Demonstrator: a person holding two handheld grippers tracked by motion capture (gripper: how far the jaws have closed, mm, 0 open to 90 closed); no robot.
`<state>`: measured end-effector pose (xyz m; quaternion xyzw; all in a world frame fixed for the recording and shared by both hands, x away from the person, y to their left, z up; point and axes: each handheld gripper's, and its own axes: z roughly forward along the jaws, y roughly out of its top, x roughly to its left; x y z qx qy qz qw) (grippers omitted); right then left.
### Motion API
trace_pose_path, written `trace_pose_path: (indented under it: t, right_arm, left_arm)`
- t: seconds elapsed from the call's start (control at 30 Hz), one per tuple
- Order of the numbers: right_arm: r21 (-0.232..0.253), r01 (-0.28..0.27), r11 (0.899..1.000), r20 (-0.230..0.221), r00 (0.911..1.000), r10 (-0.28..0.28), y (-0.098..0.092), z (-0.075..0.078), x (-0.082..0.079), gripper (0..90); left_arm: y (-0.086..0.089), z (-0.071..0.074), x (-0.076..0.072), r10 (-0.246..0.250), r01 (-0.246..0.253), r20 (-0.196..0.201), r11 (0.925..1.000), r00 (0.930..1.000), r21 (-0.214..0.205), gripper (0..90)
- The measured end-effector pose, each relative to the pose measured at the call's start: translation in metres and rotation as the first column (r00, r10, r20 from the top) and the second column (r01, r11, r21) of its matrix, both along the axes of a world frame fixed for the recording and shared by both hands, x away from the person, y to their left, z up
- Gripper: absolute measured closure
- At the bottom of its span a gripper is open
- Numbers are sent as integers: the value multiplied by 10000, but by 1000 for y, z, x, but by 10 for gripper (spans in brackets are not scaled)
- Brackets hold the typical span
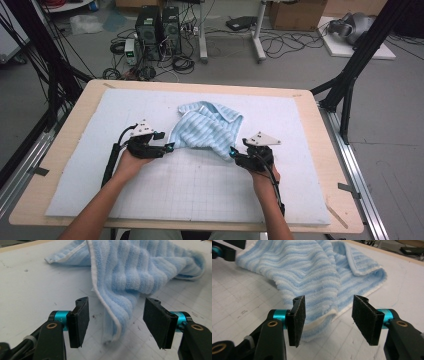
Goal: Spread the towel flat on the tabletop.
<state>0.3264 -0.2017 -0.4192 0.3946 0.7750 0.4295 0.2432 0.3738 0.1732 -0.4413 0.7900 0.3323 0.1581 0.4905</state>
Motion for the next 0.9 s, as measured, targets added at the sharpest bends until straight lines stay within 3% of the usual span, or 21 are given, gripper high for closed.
trace_pose_path:
  t: [0.07, 0.1, 0.13, 0.17, 0.23, 0.3, 0.33, 0.37, 0.43, 0.47, 0.57, 0.6, 0.63, 0.67, 0.73, 0.77, 0.83, 0.9]
  right_arm:
    - [113, 12, 9999, -62, 10000, -11, -1, -1, -1, 434]
    - [372, 31, 9993, -121, 9999, -27, -4, 0, -2, 418]
    - [431, 46, 9991, -78, 10000, -42, -4, 1, -3, 416]
    - [462, 26, 9989, -59, 10000, -23, -5, 1, -3, 412]
    - [446, 35, 9990, -58, 10000, -32, -5, 0, -3, 409]
    - [291, 26, 9996, -207, 9998, -20, -6, -3, -2, 390]
    - [291, 26, 9996, -207, 9998, -20, -6, -3, -2, 390]
    - [298, 52, 9995, -314, 9995, -43, -6, -5, -2, 382]
    - [392, 18, 9992, -490, 9988, 1, -7, -7, -1, 383]
    - [392, 18, 9992, -490, 9988, 1, -7, -7, -1, 383]
    - [324, -342, 9989, -544, 9979, 360, -5, -8, -2, 403]
    - [288, -756, 9967, -678, 9947, 774, 0, -9, -2, 419]
    - [309, -999, 9945, -755, 9919, 1020, 2, -10, -3, 424]
    - [244, -1195, 9925, -767, 9897, 1210, 6, -10, -4, 431]
    - [176, -1401, 9900, -723, 9874, 1410, 9, -11, -5, 437]
    - [106, -1782, 9839, -795, 9807, 1785, 14, -12, -6, 436]
    - [96, -1948, 9808, -824, 9774, 1949, 16, -13, -5, 427]
    - [-44, -2386, 9711, -1054, 9658, 2368, 23, -18, -4, 407]
  left_arm:
    - [-7, -2, 3, 80, -79, -84, 9998, 9999, 172, 385]
    - [-13, -4, 5, 184, -175, -134, 9980, 9997, 611, 396]
    - [-13, -4, 5, 184, -175, -134, 9980, 9997, 611, 414]
    - [-17, -4, 5, 303, -289, -122, 9948, 9995, 977, 417]
    - [-22, -6, 7, 415, -375, -277, 9907, 9988, 1305, 425]
    - [-25, -8, 8, 406, -349, -343, 9876, 9986, 1532, 525]
    - [-26, -9, 8, 316, -244, -416, 9861, 9986, 1641, 626]
    - [-26, -9, 8, 176, -104, -421, 9861, 9990, 1657, 626]
    - [-27, -8, 6, -100, 170, -386, 9823, 9992, 1868, 798]
    - [-26, -7, 5, -165, 251, -473, 9820, 9987, 1872, 798]
    - [-19, -3, 0, -321, 389, -567, 9918, 9979, 1220, 812]
    - [-14, 1, -5, -409, 445, -515, 9964, 9978, 726, 812]
    - [-10, 3, -8, -461, 485, -489, 9976, 9977, 494, 812]
    - [-10, 3, -8, -461, 485, -489, 9976, 9977, 494, 812]
    - [-3, 7, -12, -508, 505, -344, 9987, 9981, -104, 812]
    - [2, 9, -15, -541, 531, -200, 9973, 9983, -507, 812]
    - [9, 12, -17, -569, 562, -48, 9943, 9984, -905, 812]
    - [14, 13, -19, -607, 611, 76, 9909, 9981, -1199, 812]
